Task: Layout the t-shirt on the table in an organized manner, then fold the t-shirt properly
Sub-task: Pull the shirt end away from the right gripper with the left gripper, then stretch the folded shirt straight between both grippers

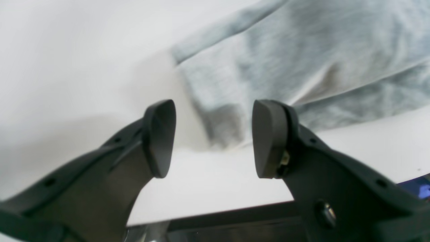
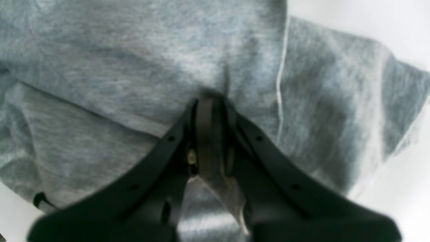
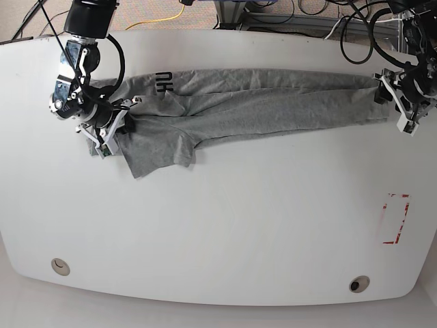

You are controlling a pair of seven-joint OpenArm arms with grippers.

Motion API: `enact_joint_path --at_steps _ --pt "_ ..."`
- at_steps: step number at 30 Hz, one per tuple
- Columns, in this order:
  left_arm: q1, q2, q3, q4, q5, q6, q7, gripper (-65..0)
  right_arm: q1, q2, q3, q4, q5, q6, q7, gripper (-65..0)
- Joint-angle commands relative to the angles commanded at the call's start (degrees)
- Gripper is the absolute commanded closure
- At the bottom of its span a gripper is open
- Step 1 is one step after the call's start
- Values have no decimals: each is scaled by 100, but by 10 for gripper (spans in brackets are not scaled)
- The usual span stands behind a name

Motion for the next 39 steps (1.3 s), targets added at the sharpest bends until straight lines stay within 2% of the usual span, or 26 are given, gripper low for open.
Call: enact_joint_path --at_steps 2,6,9,11,15,19,22,24,28,33,34,39 --pt "-18 -79 -158 0 -114 0 97 -343 0 0 0 0 0 0 -9 -52" --pt "-105 -334 -712 0 -958 0 413 -339 0 0 0 0 0 0 -9 -52" --pt "-264 -404 -774 0 -1538 0 659 -339 0 0 0 0 0 0 -9 -52" --pt "-316 -378 -765 0 -1635 0 756 -339 0 0 0 0 0 0 -9 -52" --pt "-334 -123 -413 -26 -1600 0 738 -339 0 -9 0 0 0 0 -9 -52" --pt "-334 105 53 -26 -1266 0 712 -339 0 -9 -9 0 0 0 0 -52" --pt "-343 378 369 -53 -703 0 299 -339 0 -18 -9 0 0 0 0 -52" --pt "-334 448 571 -132 -343 0 132 -339 9 -18 -9 0 0 0 0 -52" --pt "-387 448 862 -659 123 0 35 -339 9 -18 0 0 0 0 0 -52" --pt "-703 396 870 -1521 167 0 -475 -339 9 -18 0 0 0 0 0 -52" --pt "-747 290 870 -1758 167 0 -545 -339 9 -18 0 0 0 0 0 -52" --pt "-1160 167 870 -2505 167 0 -677 -339 167 -9 0 -62 0 0 18 -52"
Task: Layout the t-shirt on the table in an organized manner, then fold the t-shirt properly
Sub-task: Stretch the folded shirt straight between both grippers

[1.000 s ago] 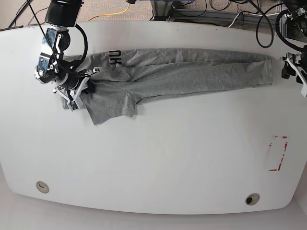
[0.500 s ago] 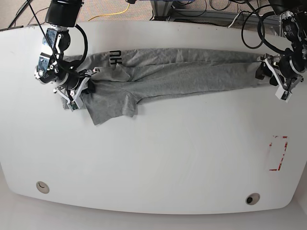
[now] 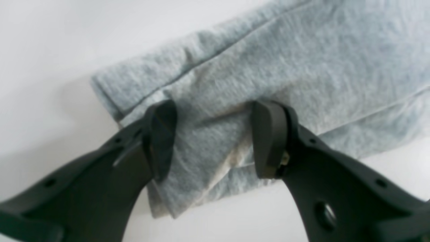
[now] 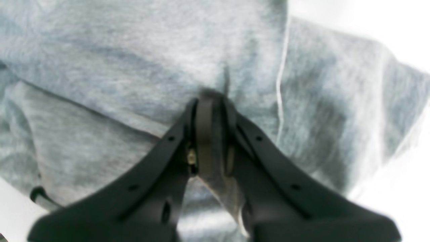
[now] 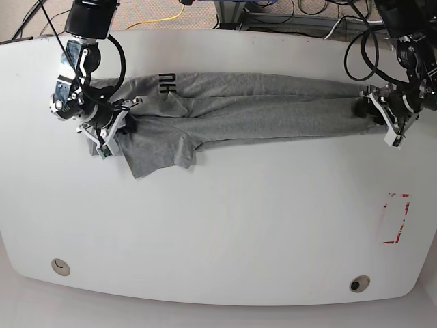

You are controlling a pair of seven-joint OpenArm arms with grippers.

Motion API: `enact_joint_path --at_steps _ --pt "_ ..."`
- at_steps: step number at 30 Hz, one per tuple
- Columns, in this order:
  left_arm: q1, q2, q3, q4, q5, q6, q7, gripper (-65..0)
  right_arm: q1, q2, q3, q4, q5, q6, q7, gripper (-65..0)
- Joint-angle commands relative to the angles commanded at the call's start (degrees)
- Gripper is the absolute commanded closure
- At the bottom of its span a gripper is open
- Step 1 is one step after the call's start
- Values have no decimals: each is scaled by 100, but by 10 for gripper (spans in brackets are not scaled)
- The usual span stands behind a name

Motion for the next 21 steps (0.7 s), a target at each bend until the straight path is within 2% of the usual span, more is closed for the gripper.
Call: enact_joint_path --at_steps 7,14,16,21 --pt "-466 -62 202 -396 0 0 -9 -339 440 62 0 -571 -9 0 26 -52" --pt "-642 -18 554 -193 -26 0 9 -339 607 193 -35 -844 -9 0 273 -52" --pt "-677 97 554 -26 -35 0 44 -339 668 202 -35 -853 -9 0 273 -52" --pt "-695 158 308 914 -97 0 615 -344 677 202 -35 -844 -9 0 273 -52"
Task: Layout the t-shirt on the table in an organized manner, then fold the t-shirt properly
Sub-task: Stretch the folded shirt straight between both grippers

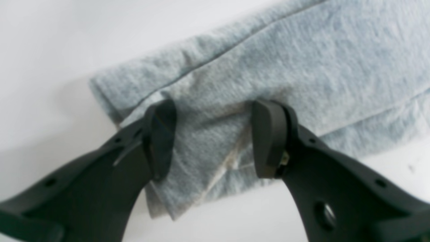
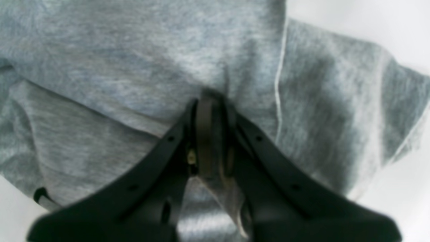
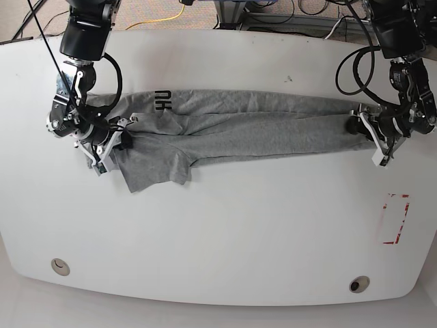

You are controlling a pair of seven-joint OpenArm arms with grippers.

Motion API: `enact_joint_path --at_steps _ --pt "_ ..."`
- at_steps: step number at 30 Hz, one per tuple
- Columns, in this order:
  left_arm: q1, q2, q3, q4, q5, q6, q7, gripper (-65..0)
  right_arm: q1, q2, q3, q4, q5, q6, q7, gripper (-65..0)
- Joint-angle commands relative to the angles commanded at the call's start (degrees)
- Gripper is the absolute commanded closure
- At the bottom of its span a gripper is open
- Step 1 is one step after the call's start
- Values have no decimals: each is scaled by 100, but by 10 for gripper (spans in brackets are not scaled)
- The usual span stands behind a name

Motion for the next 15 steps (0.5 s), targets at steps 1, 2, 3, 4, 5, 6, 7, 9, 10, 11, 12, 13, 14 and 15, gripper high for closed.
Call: enact_joint_path --at_steps 1,2,3,4,5,6,7,9,10,11,12,13,14,15 --pt "0 9 -132 220 -105 0 105 -344 0 0 0 9 0 0 0 -52" --pt "0 0 -237 360 -229 0 176 -346 0 0 0 9 0 0 0 -52" --pt "0 -26 -369 466 -413 0 264 -356 0 0 0 9 0 0 0 -52" --pt "0 -35 -519 501 -598 0 352 -372 0 0 0 9 0 0 0 -52" --pt "0 -62 -659 501 -712 0 440 -388 0 0 0 9 0 0 0 -52" --pt "9 -123 -818 492 -818 0 510 -401 0 0 0 9 0 0 0 -52" --pt "9 -185 -1002 448 -932 0 571 -419 -9 0 0 9 0 0 0 -52" --pt "18 -220 -1116 369 -1011 0 580 -442 -9 0 9 9 0 0 0 -52" --pt "26 -246 -1143 290 -1020 0 571 -454 -9 0 9 9 0 0 0 -52" --pt "26 -308 -1160 176 -1020 0 571 -464 -9 0 9 9 0 0 0 -52" --pt "26 -396 -1160 70 -1020 0 563 -469 -18 0 9 9 0 0 0 -52" --pt "26 -422 -1160 18 -1020 0 563 -471 -18 0 9 9 0 0 0 -52" --pt "35 -457 -1160 -123 -1011 0 545 -471 -18 0 9 9 0 0 0 -52" --pt "35 -466 -1160 -220 -1011 0 501 -471 -18 0 9 9 0 0 0 -52"
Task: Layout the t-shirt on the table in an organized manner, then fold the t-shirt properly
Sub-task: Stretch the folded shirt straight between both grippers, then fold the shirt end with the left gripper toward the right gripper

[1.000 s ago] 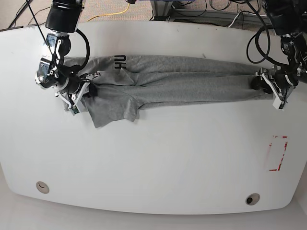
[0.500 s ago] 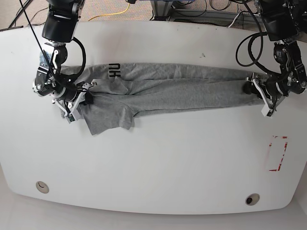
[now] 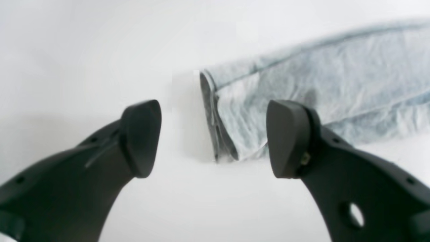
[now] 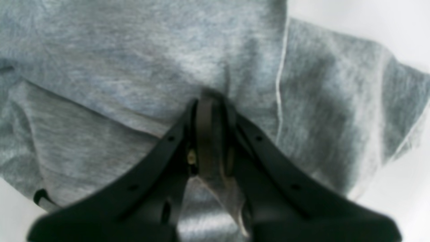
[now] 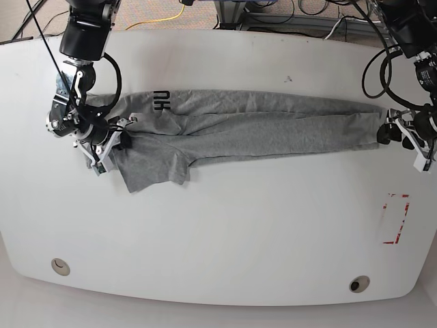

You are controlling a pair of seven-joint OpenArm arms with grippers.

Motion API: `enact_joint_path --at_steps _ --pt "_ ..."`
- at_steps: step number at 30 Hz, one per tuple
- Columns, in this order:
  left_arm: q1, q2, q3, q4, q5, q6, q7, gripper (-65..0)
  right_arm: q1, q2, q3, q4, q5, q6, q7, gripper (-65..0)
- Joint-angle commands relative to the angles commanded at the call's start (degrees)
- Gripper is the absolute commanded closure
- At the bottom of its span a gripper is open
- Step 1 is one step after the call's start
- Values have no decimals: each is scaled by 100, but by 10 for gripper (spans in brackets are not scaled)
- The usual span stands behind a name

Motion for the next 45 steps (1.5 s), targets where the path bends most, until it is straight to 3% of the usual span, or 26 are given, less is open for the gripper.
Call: enact_joint_path --at_steps 5,18,25,27,31,34,41,45 --pt "0 -18 79 -545 9 0 -264 -471 0 -18 -9 0 0 0 0 -52" --pt "-35 26 1389 -1380 -9 0 -1037 -467 0 -9 0 9 0 0 0 -52" --pt "-9 105 1521 -1582 0 0 -1108 -457 0 0 9 9 0 0 0 -52" --pt "-9 105 1521 -1582 -18 0 -1090 -415 0 0 9 9 0 0 0 -52" --pt "-9 105 1486 -1582 -9 0 -1090 -197 0 0 9 9 0 0 0 -52" --pt "-9 105 1477 -1582 -26 0 -1090 -97 0 -9 9 9 0 0 0 -52" --pt "105 105 1327 -853 -35 0 -1064 -90 0 -26 9 9 0 0 0 -52" --pt "299 114 1336 176 -211 0 -633 -90 0 -26 9 9 0 0 0 -52"
